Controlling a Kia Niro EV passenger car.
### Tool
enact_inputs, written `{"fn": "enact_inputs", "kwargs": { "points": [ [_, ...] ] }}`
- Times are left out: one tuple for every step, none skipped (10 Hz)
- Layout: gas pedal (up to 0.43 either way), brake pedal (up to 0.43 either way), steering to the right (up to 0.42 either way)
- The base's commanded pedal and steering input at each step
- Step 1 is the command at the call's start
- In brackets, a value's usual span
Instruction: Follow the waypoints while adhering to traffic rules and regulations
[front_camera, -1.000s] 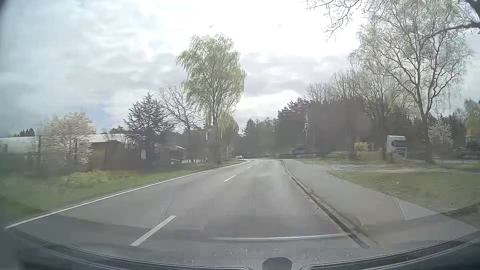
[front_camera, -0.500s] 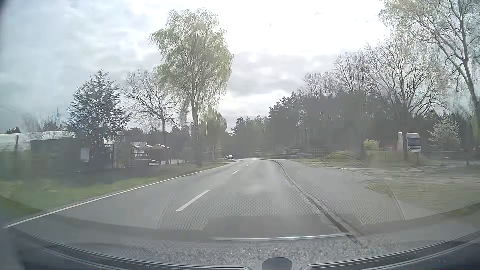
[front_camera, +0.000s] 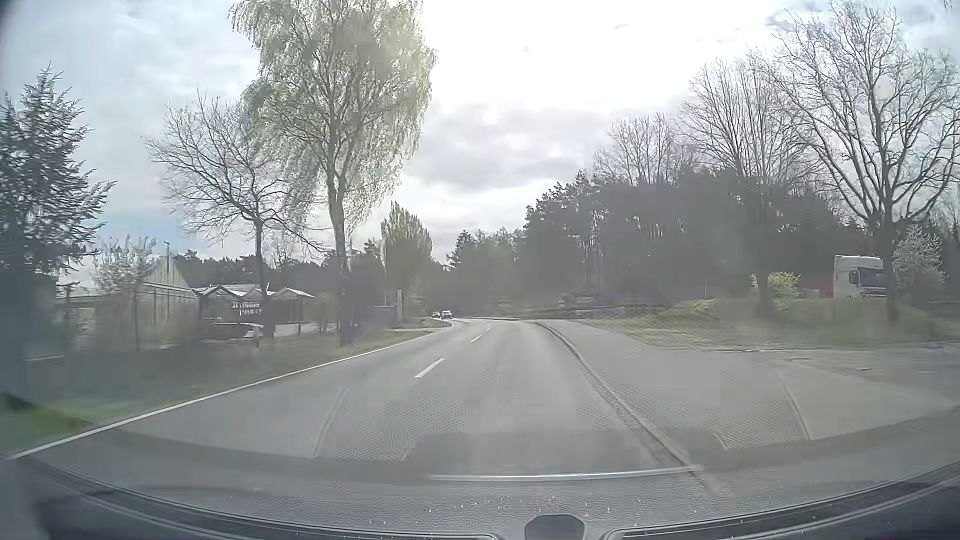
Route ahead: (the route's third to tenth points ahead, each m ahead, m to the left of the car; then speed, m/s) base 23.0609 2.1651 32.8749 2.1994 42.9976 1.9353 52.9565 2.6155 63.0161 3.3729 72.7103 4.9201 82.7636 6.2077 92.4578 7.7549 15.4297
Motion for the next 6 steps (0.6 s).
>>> {"fn": "enact_inputs", "kwargs": {
  "points": [
    [0.209, 0.000, 0.011],
    [0.209, 0.000, 0.010],
    [0.209, 0.000, 0.010],
    [0.209, 0.000, 0.009],
    [0.209, 0.000, 0.009],
    [0.209, 0.006, 0.006]
  ]
}}
